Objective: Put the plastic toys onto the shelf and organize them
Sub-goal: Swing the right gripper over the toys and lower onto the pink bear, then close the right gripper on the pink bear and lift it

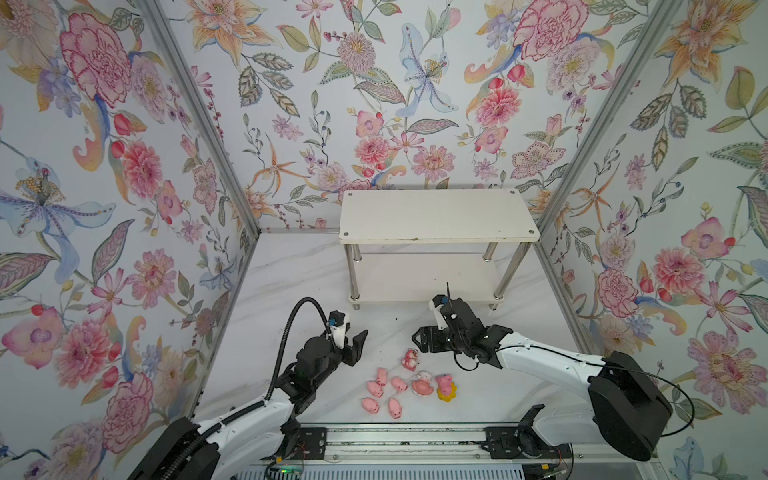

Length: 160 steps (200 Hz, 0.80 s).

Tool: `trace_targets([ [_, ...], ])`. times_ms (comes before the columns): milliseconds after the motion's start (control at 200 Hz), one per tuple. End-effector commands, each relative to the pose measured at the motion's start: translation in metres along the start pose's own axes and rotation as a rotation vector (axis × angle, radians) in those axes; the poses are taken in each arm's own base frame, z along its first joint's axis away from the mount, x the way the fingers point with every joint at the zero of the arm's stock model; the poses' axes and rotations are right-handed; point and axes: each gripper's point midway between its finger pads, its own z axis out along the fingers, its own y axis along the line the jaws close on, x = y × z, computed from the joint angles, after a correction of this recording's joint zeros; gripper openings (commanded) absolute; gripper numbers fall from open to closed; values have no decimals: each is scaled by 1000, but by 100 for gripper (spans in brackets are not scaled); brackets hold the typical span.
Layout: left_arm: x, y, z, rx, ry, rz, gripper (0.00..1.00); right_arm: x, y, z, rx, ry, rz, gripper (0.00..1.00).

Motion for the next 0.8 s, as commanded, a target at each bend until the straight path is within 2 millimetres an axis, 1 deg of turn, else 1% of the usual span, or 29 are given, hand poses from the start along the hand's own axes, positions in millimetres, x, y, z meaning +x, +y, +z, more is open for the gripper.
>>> trace_targets([
  [0, 11, 4, -4, -20, 14, 10, 62, 2, 22, 13, -114, 64, 66, 79],
  [130, 13, 6, -4, -28, 12, 24, 64, 15, 16, 27, -97, 132, 109, 80],
  [285, 14, 5, 0, -26, 16, 41, 67, 34, 7, 35, -69, 205, 146, 81],
  [325, 13, 4, 2, -21, 16, 39, 67, 38, 6, 36, -69, 222, 153, 80],
  [435, 11, -1, 7, 2, 15, 47, 67, 46, 11, 36, -89, 251, 163, 75],
  [581, 11, -3, 14, 11, 27, 60, 67, 55, 19, 37, -100, 282, 165, 72],
  [716, 13, -5, 16, 24, 24, 49, 68, 60, 22, 39, -86, 297, 161, 68],
  [796, 14, -6, 17, 27, 24, 47, 68, 61, 23, 42, -80, 301, 159, 63],
])
